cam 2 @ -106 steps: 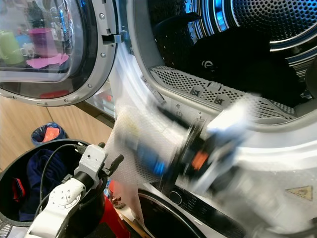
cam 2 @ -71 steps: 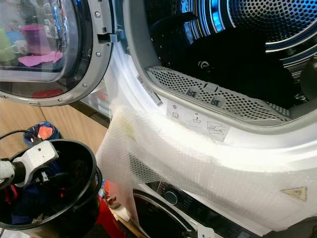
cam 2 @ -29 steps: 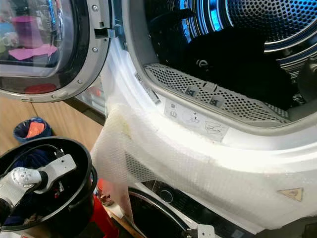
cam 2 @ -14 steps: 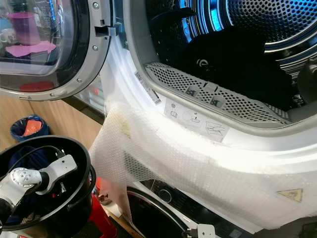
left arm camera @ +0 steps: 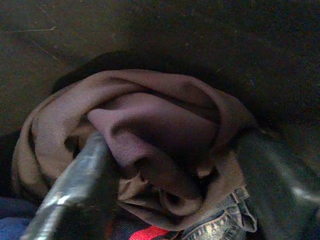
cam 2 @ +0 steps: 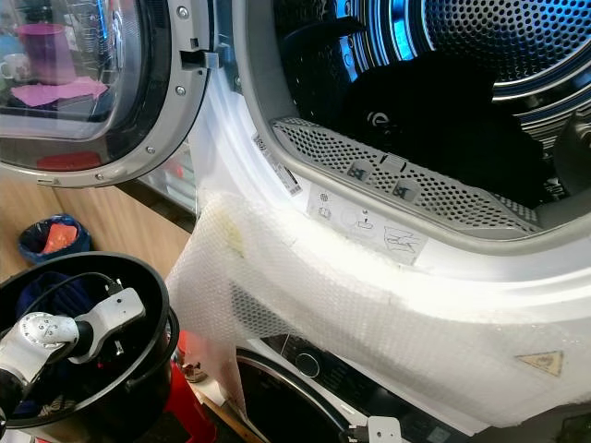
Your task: Clothes washing
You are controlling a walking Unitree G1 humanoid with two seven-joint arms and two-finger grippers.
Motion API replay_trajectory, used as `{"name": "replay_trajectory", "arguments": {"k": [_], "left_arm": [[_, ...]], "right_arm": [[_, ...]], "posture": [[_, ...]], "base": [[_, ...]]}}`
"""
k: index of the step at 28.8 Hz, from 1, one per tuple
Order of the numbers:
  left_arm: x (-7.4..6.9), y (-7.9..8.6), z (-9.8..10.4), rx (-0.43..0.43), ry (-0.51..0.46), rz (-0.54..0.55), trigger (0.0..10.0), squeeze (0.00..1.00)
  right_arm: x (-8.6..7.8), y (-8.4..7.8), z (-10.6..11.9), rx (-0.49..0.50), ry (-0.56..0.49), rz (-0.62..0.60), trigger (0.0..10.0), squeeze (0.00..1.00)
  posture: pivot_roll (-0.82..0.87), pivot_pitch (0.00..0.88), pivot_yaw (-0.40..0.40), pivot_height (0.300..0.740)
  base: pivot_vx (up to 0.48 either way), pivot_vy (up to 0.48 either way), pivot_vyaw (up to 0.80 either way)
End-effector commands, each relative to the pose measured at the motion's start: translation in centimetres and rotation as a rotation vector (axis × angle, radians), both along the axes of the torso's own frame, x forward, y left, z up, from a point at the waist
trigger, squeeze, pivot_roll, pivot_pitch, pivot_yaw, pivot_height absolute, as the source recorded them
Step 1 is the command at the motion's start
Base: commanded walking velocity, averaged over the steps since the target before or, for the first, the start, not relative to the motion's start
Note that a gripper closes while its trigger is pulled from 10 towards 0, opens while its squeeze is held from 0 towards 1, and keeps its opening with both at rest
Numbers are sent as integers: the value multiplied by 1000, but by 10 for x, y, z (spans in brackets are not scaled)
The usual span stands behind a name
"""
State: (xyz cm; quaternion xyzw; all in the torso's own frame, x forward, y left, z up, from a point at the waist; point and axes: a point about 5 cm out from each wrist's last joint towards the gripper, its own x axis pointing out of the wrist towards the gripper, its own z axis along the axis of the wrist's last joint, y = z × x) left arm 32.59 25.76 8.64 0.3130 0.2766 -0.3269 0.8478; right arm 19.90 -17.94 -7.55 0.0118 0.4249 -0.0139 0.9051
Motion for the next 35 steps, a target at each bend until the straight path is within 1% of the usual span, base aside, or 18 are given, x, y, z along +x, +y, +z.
{"name": "replay_trajectory", "arguments": {"k": [1, 14, 35], "left_arm": [[3, -6, 4, -28, -17, -19, 0, 0], [3, -9, 3, -28, -6, -35, 0, 0], [3, -11, 2, -39, -15, -43, 0, 0]], "right_arm": [[-2, -4, -1, -14, 17, -6, 10000, 0], [-2, -2, -1, -6, 18, 2, 10000, 0], [0, 6, -1, 36, 6, 30, 10000, 0]], "posture": [[203, 48, -141, 740], [200, 49, -140, 740], [198, 47, -137, 740]], "base": [[0, 0, 0], [0, 0, 0], [0, 0, 0]]}}
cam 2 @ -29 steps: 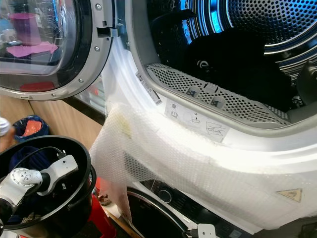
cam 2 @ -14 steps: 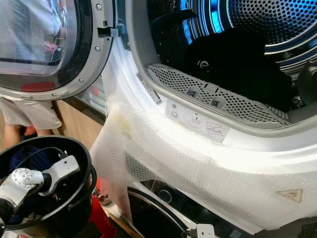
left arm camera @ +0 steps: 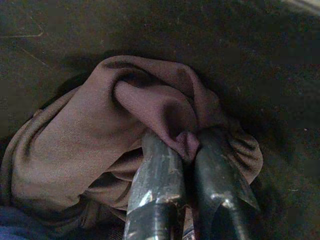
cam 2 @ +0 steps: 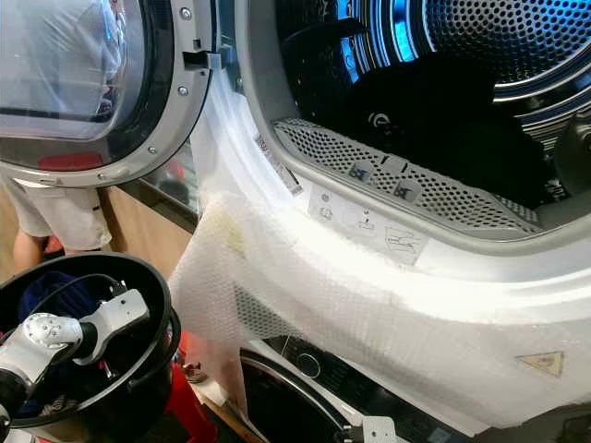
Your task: Clothes washing
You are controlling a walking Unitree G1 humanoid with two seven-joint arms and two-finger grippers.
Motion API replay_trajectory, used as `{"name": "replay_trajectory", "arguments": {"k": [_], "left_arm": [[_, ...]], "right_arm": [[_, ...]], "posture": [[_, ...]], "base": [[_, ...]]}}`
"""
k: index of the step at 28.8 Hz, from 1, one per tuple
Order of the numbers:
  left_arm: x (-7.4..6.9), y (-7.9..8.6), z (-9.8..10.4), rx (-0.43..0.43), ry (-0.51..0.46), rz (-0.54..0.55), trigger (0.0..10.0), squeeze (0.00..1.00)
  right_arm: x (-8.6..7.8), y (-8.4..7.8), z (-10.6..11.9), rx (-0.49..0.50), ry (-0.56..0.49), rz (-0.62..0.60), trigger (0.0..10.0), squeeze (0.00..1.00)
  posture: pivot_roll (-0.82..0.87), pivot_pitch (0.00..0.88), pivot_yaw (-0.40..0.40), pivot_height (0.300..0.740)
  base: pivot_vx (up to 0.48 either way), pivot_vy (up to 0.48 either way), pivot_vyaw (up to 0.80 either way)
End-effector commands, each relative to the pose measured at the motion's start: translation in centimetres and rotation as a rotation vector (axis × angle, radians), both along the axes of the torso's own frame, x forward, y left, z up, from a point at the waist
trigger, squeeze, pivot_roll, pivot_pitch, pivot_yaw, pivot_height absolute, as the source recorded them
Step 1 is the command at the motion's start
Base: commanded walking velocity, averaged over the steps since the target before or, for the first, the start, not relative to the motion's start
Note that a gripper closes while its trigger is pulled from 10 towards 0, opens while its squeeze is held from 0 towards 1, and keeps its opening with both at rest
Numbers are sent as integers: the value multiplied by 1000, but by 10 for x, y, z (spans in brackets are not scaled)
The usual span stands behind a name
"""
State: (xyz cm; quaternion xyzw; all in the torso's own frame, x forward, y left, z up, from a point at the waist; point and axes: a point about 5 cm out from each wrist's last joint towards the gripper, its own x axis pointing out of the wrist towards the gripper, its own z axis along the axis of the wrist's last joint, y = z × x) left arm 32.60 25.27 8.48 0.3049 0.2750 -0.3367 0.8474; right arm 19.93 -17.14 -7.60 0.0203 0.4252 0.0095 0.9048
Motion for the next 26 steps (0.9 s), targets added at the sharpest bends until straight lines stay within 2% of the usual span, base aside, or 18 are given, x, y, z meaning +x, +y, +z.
{"name": "replay_trajectory", "arguments": {"k": [1, 8, 13, 21, 23, 25, 26], "left_arm": [[3, -6, 4, -20, -25, -29, 0, 0], [3, -3, 7, -29, -52, -9, 0, 0], [0, 0, 11, -101, -71, -2, 0, 0], [-6, 5, 18, -141, -78, -12, 0, 0], [-9, 6, 23, -170, -82, -22, 0, 0], [-21, 9, 53, -280, -124, -62, 0, 0], [-21, 9, 53, -280, -124, -62, 0, 0]], "right_arm": [[0, -2, 0, 5, 6, -3, 10000, 0], [0, 0, 0, 14, 4, 6, 10000, 0], [1, 1, 0, 21, 1, 13, 10000, 0], [2, 2, 1, 30, -3, 19, 10000, 0], [2, 2, 1, 33, -4, 22, 10000, 0], [3, 3, 2, 40, -9, 35, 10000, 0], [3, 3, 2, 40, -9, 35, 10000, 0]], "posture": [[198, 47, -137, 740], [202, 48, -138, 740], [203, 48, -139, 740], [204, 48, -139, 740], [209, 47, -141, 740], [224, 44, -147, 740], [224, 44, -147, 740]], "base": [[0, 0, 0], [0, 0, 0], [0, 0, 0], [0, 0, 0], [0, 0, 0], [0, 0, 0], [0, 0, 0]]}}
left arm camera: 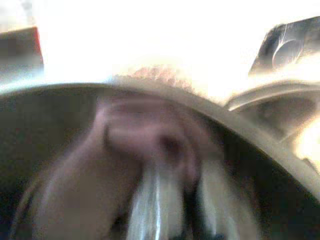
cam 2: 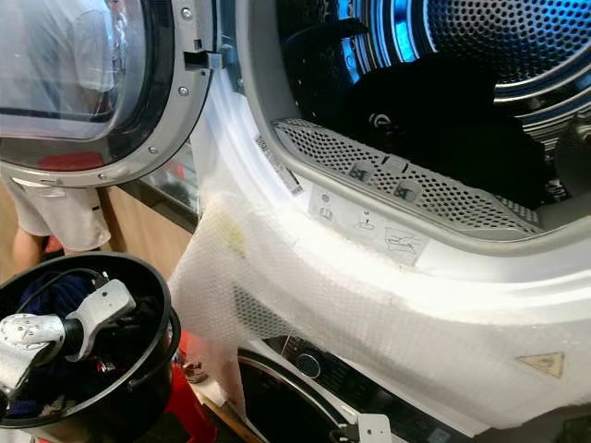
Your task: Clothes washing
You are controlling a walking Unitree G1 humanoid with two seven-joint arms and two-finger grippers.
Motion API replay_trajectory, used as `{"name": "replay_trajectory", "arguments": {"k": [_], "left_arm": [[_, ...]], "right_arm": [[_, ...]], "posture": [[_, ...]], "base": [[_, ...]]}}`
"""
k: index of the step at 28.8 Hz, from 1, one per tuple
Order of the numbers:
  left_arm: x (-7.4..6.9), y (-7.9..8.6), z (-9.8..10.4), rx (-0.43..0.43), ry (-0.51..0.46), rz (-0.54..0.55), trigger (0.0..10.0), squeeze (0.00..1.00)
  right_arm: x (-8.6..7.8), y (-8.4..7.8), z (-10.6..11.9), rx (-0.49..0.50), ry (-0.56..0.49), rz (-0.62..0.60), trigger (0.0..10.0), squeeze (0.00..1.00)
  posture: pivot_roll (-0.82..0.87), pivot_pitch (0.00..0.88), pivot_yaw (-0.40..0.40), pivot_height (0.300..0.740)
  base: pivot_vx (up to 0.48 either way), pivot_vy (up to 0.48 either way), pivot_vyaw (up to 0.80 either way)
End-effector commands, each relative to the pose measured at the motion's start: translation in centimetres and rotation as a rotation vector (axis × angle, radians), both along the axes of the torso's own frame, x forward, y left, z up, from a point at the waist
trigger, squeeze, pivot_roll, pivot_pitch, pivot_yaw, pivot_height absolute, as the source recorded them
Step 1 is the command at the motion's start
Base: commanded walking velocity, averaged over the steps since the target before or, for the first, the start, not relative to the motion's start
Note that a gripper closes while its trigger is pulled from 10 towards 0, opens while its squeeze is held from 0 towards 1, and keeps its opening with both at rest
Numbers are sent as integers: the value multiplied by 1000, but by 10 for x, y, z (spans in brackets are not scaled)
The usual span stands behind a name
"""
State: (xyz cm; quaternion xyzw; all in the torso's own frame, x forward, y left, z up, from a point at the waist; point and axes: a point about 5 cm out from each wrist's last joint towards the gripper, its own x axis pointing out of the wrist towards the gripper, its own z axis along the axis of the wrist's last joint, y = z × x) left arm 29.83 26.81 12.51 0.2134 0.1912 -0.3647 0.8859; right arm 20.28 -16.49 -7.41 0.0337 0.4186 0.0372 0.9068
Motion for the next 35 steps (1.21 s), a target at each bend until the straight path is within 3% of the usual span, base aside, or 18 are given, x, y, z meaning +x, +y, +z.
{"name": "replay_trajectory", "arguments": {"k": [1, 2, 3, 4, 5, 9, 13, 14, 21, 23, 25, 30, 34, 35], "left_arm": [[1, -6, 28, -70, -68, -54, 0, 0], [-3, -5, 40, -99, -98, -64, 0, 0], [-9, -5, 71, -156, -178, -98, 0, 0], [-9, -5, 71, -156, -178, -98, 0, 0], [-16, -10, 95, -195, -234, -156, 0, 0], [-27, -28, 125, -262, -289, -298, 0, 0], [-30, -62, 154, -429, -356, -478, 0, 0], [-30, -66, 156, -447, -361, -499, 0, 0], [-28, -138, 167, -712, -283, -798, 0, 0], [-31, -172, 171, -806, -229, -940, 0, 0], [-31, -187, 167, -818, -197, -989, 0, 0], [-27, -208, 152, -818, -118, -1020, 0, 0], [-20, -202, 140, -793, -87, -949, 0, 0], [-16, -193, 132, -777, -75, -889, 0, 0]], "right_arm": [[0, -2, 0, -3, 3, 2, 10000, 0], [1, -1, 0, 0, 1, 7, 10000, 0], [2, 0, 1, 4, 0, 16, 10000, 0], [2, 0, 1, 4, 0, 16, 10000, 0], [4, 2, 2, 8, -1, 24, 10000, 0], [7, 5, 3, 16, -8, 34, 10000, 0], [10, 8, 5, 26, -16, 31, 10000, 0], [11, 8, 5, 27, -16, 31, 10000, 0], [9, 7, 5, 30, -17, 4, 10000, 0], [6, 5, 2, 28, -10, -13, 10000, 0], [5, 5, 2, 27, -9, -23, 10000, 0], [3, 1, 2, 27, -18, -66, 10000, 0], [1, -5, 1, 25, -23, -95, 10000, 0], [-3, -11, 0, 18, -23, -110, 10000, 0]], "posture": [[224, 44, -147, 740], [234, 44, -152, 740], [249, 45, -157, 740], [249, 45, -157, 740], [257, 44, -157, 740], [270, 40, -152, 740], [281, 34, -141, 740], [281, 34, -141, 740], [256, 20, -116, 740], [251, 13, -105, 740], [251, 13, -105, 740], [204, 6, -70, 740], [193, 8, -58, 740], [190, 11, -57, 740]], "base": [[0, 0, 0], [0, 0, 0], [0, 0, 0], [0, 0, 0], [0, 0, 0], [0, 0, 0], [0, 0, 0], [0, 0, 0], [0, 0, 0], [0, 0, 0], [0, 0, 0], [0, 0, 0], [0, 0, 0], [0, 0, 0]]}}
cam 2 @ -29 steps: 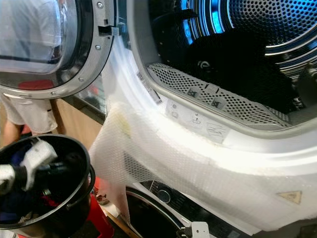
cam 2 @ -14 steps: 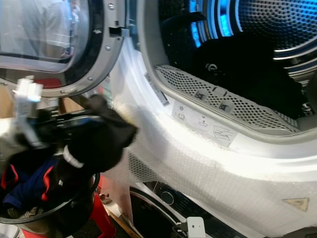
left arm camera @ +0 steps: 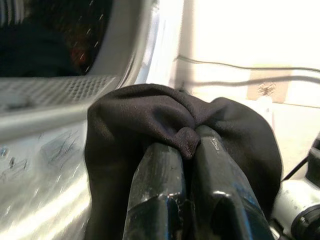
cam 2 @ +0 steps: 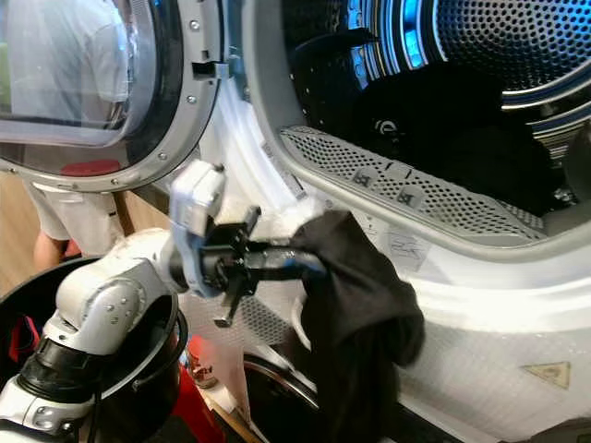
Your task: Clothes washing
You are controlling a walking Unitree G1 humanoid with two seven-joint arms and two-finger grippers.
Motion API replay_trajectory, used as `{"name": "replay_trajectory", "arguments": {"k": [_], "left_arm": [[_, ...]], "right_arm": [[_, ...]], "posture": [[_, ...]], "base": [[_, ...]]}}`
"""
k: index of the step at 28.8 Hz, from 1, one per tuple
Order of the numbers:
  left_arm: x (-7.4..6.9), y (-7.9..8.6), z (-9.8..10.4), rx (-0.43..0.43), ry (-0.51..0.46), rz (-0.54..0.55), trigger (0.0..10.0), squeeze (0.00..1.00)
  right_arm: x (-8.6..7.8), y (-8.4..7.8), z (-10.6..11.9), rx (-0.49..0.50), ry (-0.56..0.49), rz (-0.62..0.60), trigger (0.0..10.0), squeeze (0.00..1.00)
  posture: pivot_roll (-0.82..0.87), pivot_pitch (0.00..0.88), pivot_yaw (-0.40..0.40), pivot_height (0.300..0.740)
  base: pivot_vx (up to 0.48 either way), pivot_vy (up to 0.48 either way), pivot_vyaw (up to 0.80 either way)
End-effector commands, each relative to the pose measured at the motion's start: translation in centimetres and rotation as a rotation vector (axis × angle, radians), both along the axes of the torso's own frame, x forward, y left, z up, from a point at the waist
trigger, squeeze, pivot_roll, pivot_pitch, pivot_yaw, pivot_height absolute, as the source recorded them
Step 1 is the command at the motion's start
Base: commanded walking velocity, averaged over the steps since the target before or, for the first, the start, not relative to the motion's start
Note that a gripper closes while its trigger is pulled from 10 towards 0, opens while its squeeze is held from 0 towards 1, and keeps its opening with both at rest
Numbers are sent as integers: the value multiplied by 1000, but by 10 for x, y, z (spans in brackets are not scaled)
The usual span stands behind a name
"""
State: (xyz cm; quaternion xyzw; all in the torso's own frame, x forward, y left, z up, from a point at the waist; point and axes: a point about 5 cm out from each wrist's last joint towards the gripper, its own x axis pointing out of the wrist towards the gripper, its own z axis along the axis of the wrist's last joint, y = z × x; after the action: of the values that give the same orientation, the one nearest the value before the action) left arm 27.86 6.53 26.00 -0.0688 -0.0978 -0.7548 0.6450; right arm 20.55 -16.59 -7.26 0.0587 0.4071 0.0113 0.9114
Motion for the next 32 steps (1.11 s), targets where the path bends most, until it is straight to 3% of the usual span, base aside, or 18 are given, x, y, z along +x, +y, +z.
{"name": "replay_trajectory", "arguments": {"k": [1, 4, 9, 10, 16, 17, 20, 22, 23, 25, 26, 28, 29, 32], "left_arm": [[5, 14, -5, 29, -4, 79, 0, 0], [7, 23, -10, 33, 12, 125, 0, 0], [15, 43, -16, 41, 21, 240, 0, 0], [15, 43, -16, 41, 21, 240, 0, 0], [15, 49, -39, 170, 50, 215, 0, 0], [15, 49, -46, 199, 53, 219, 0, 0], [15, 50, -53, 236, 49, 223, 0, 0], [13, 49, -65, 260, 94, 218, 0, 0], [13, 49, -65, 260, 94, 218, 0, 0], [16, 52, -75, 305, 100, 249, 0, 0], [16, 52, -75, 305, 100, 249, 0, 0], [19, 56, -81, 330, 104, 269, 0, 0], [19, 56, -81, 330, 104, 269, 0, 0], [19, 51, -85, 346, 108, 232, 0, 0]], "right_arm": [[-7, -13, -2, -11, -1, -47, 10000, 0], [-13, -22, -4, -27, 5, -64, 10000, 0], [-35, -56, -7, -100, 25, -105, 10000, 0], [-35, -56, -7, -100, 25, -105, 10000, 0], [-34, -86, 6, -95, -85, -117, 10000, 0], [-33, -90, 10, -71, -118, -96, 10000, 1000], [-32, -94, 14, -49, -149, -76, 10000, 1000], [-44, -98, 30, 96, -245, 132, 10000, 1000], [-44, -98, 30, 96, -245, 132, 10000, 1000], [-61, -98, 41, 167, -257, 273, 10000, 1000], [-61, -98, 41, 167, -257, 273, 10000, 1000], [-85, -103, 49, 200, -205, 403, 10000, 1000], [-85, -103, 49, 200, -205, 403, 10000, 1000], [-102, -93, 65, 331, -198, 513, 10000, 1000]], "posture": [[190, 11, -57, 740], [192, 11, -60, 740], [186, 19, -72, 740], [186, 19, -72, 740], [162, 17, -69, 740], [155, 17, -68, 740], [155, 17, -68, 740], [139, 19, -70, 740], [139, 19, -70, 740], [139, 19, -70, 740], [139, 19, -70, 740], [121, 19, -72, 740], [121, 19, -72, 740], [114, 15, -72, 740]], "base": [[0, 0, 0], [0, 0, 0], [0, 0, 0], [0, 0, 0], [0, 0, 0], [0, 0, 0], [0, 0, 0], [0, 0, 0], [0, 0, 0], [0, 0, 0], [0, 0, 0], [0, 0, 0], [0, 0, 0], [0, 0, 0]]}}
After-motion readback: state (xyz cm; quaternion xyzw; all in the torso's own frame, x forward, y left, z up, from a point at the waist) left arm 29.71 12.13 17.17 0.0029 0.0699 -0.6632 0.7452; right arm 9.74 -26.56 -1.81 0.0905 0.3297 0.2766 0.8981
